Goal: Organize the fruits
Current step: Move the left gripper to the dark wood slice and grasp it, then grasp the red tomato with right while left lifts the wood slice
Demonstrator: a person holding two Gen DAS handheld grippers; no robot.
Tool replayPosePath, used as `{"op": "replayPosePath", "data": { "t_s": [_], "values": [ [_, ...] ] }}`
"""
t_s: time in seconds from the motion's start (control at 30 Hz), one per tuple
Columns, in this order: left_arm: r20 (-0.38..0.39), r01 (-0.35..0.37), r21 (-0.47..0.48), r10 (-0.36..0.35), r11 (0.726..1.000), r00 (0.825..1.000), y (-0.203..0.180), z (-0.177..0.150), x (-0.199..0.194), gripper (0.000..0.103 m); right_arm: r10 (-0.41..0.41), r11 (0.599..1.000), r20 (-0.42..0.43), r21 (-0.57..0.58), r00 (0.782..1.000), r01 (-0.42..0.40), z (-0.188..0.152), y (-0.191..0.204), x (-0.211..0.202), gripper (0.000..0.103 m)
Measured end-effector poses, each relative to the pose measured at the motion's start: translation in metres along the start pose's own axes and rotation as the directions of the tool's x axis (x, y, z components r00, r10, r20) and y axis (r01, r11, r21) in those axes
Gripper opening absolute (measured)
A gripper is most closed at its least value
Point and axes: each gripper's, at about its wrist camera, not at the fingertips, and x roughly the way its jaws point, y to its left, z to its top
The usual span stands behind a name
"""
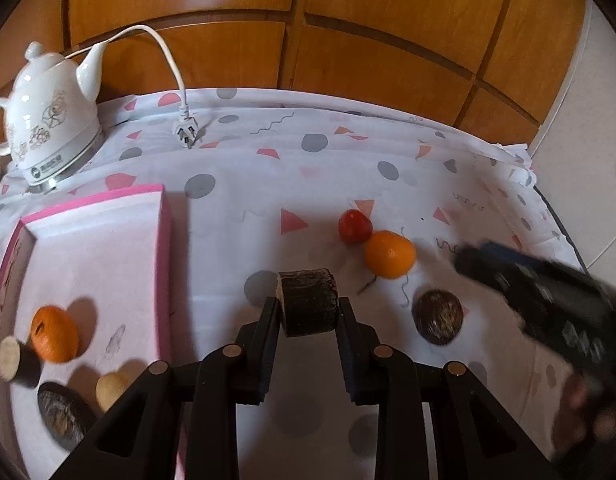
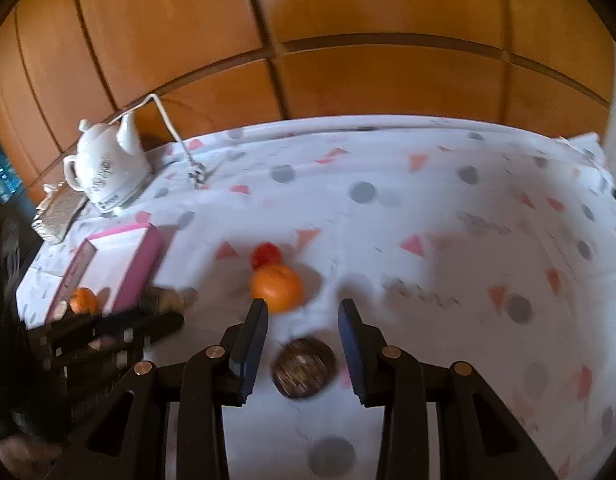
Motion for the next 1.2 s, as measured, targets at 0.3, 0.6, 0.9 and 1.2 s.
{"op": "replayPosePath", "data": {
  "t_s": [0.3,0.6,0.9,1.2],
  "values": [
    [0.015,0.013,-0.014,-0.012,1.0,1.0,0.007,-0.011,-0.021,0.028,0.032,0.995,-0.077,-0.087,0.997,-0.039,0.031,0.025,0.05,0.037],
    [0.037,0.028,-0.023,-0.027,0.999,0.999,0.009,-0.013,-0.031,0.028,-0.048,0.98,-0.175,-0.199,0.983,0.013,0.04,0.041,0.1,0.037],
    [0.077,0.028,-0.027,-0.026,0.999,0.997,0.013,-0.01,-0.046,0.023,-0.059,0.98,-0.112,-0.197,0.992,0.036,0.044,0.039,0.088,0.027],
    [0.059,0.033,-0.04,-0.031,0.999,0.998,0.017,-0.02,-0.048,0.022,-0.028,0.982,-0.006,-0.185,1.0,0.026,0.045,0.039,0.037,0.027]
  ]
}}
